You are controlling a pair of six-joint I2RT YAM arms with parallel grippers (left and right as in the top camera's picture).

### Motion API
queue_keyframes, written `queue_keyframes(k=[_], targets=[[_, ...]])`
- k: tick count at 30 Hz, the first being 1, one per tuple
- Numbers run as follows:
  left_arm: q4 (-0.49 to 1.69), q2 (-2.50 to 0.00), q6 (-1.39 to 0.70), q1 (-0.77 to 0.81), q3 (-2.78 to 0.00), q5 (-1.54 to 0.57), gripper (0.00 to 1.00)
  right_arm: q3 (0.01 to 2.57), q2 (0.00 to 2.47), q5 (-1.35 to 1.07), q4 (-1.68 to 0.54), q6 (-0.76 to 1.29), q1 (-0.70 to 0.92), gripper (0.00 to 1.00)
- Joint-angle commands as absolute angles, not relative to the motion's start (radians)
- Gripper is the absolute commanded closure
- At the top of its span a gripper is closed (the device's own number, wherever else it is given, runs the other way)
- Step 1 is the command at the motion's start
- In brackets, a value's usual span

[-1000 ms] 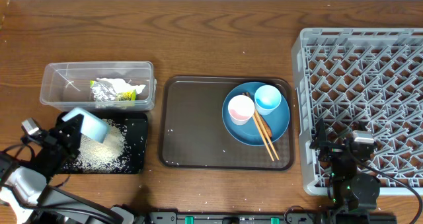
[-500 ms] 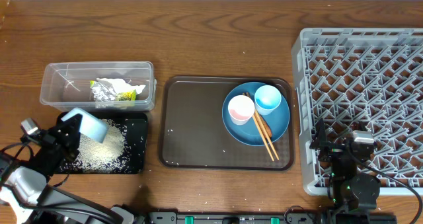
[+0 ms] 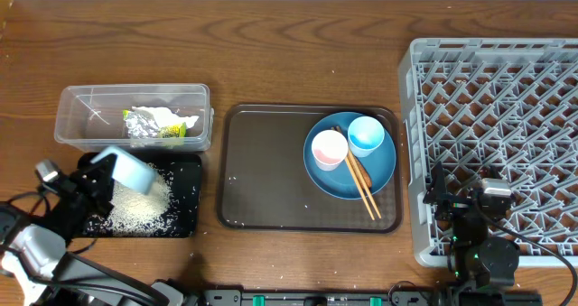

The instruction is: Sort waste into correct bins and load items into the dishwasher rack

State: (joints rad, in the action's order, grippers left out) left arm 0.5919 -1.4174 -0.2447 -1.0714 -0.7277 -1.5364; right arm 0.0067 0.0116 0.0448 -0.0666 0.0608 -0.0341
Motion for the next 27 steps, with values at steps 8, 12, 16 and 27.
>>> queue_keyframes(k=[8, 12, 16, 27], targets=[[0.599, -1.391, -0.266, -1.057, -0.735, -1.528, 0.94, 0.006, 0.005, 0.052, -0.07, 0.07, -0.014, 0.01], [0.571, -1.39, -0.266, -1.054, -0.735, -1.472, 0.94, 0.006, 0.005, 0.052, -0.07, 0.07, -0.014, 0.01], [0.51, -1.389, -0.294, -1.053, -0.747, -1.437, 0.94, 0.006, 0.005, 0.052, -0.07, 0.07, -0.014, 0.01], [0.514, -1.213, -0.394, -0.868, -0.878, -1.18, 0.94, 0.006, 0.005, 0.052, -0.07, 0.07, -0.014, 0.01]])
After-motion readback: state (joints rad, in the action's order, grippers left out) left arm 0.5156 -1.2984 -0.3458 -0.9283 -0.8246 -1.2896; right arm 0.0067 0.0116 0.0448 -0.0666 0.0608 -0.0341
